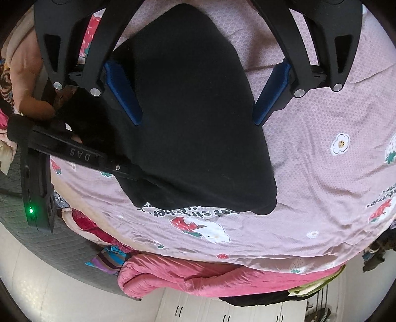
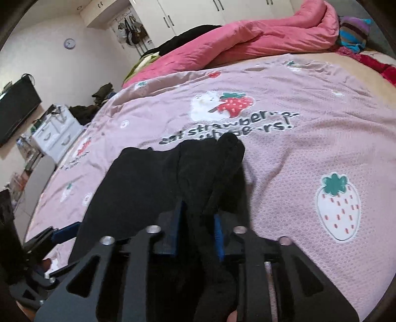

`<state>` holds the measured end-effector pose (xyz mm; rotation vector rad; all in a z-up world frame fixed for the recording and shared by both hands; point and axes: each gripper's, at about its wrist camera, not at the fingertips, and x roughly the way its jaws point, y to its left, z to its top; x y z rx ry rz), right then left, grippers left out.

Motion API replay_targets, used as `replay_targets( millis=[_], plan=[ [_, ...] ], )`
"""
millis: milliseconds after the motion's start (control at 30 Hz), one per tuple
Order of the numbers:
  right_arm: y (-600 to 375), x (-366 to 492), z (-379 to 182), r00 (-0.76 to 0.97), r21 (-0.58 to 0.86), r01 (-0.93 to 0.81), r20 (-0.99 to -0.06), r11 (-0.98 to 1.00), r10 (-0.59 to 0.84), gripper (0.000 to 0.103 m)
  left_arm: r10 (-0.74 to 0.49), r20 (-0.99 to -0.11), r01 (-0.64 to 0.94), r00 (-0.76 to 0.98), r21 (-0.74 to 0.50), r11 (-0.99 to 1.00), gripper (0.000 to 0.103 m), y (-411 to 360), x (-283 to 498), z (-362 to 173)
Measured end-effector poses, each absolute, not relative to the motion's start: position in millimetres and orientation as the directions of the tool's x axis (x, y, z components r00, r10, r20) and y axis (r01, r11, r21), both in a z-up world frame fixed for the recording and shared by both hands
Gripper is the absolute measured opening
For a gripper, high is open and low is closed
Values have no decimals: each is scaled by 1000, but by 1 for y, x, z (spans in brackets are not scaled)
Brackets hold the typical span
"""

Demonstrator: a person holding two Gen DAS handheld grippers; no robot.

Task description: Fold small clothes

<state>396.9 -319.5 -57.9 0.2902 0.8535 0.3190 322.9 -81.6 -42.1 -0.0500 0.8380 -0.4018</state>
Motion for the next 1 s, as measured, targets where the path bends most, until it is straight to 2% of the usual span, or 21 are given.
replay_targets(
  millis=[67,200,267,333,400,467,1000],
  plan=[
    [-327,393,-56,617,399,-131,-683,908,390,43,-366,-713,327,598,-200,924,85,-81,323,-42],
    [-343,372,-41,665,404,-98,-654,910,362,45,-364,-714,321,598,-203,925,85,-80,325,-42],
    [-352,364,-39,666,436,-92,-641,895,381,53,-364,-714,319,598,-204,925,85,-80,324,-42],
    [-360,354,-40,667,467,-79,-632,881,395,56,-361,-714,319,599,-200,926,85,-81,323,-42],
    [-365,344,-40,672,484,-86,-617,871,409,66,-360,-715,321,600,-197,926,85,-82,321,-42],
    [-368,336,-41,670,506,-94,-605,857,430,69,-362,-714,322,599,-198,926,85,-82,318,-41],
    [-356,309,-43,661,598,-77,-569,798,490,72,-376,-698,318,610,-218,922,85,-75,305,-32]
  ],
)
